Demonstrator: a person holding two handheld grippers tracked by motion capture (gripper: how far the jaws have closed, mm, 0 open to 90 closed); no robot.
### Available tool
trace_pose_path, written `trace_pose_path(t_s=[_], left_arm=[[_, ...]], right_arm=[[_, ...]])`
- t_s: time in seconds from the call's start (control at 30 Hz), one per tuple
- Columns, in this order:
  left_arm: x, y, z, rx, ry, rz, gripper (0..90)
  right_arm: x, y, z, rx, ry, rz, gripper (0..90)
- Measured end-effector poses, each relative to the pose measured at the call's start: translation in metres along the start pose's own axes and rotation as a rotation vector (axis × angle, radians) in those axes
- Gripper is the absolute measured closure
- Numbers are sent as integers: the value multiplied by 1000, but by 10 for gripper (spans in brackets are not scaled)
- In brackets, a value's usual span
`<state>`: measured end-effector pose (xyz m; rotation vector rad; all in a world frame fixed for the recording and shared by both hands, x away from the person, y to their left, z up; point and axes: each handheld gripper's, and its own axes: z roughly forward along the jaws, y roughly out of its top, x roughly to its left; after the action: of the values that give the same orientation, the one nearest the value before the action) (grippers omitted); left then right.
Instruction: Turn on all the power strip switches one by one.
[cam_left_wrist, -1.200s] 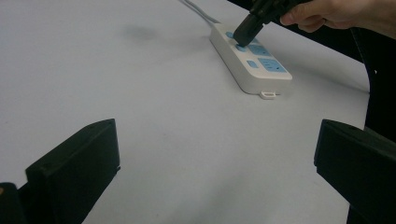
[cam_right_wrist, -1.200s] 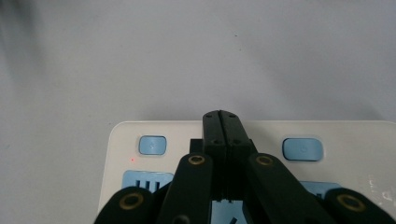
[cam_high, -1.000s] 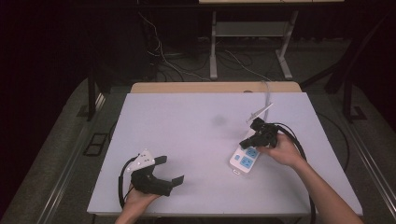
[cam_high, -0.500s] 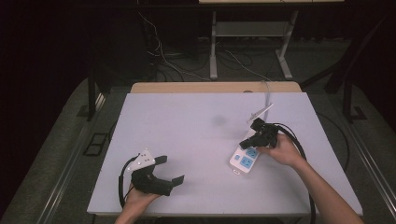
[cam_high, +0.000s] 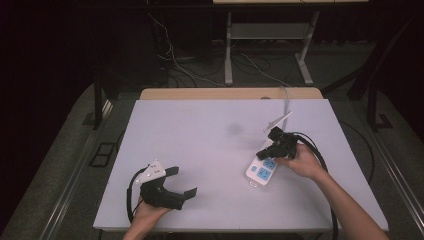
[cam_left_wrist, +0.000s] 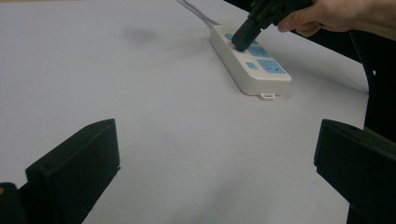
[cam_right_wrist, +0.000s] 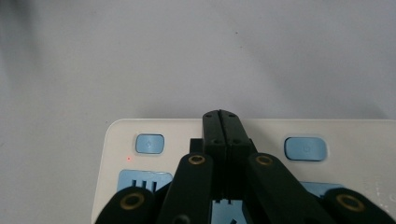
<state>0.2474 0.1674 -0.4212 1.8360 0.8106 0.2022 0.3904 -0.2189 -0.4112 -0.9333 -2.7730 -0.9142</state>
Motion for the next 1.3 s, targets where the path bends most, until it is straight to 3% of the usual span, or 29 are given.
trace_pose_path(t_s=[0.27, 0.43, 0.73, 1.3], left_arm=[[-1, 0, 1, 2, -4, 2, 0], [0, 0, 1, 2, -5, -1, 0], [1, 0, 1, 1, -4, -2, 0], [1, 0, 0, -1, -1, -6, 0]], right_arm=[[2, 1, 0, 4, -12, 9, 900], [-2, 1, -1, -2, 16, 43, 900], [-3, 2, -5, -15, 17, 49, 900], [-9, 10, -42, -74, -1, 54, 900]])
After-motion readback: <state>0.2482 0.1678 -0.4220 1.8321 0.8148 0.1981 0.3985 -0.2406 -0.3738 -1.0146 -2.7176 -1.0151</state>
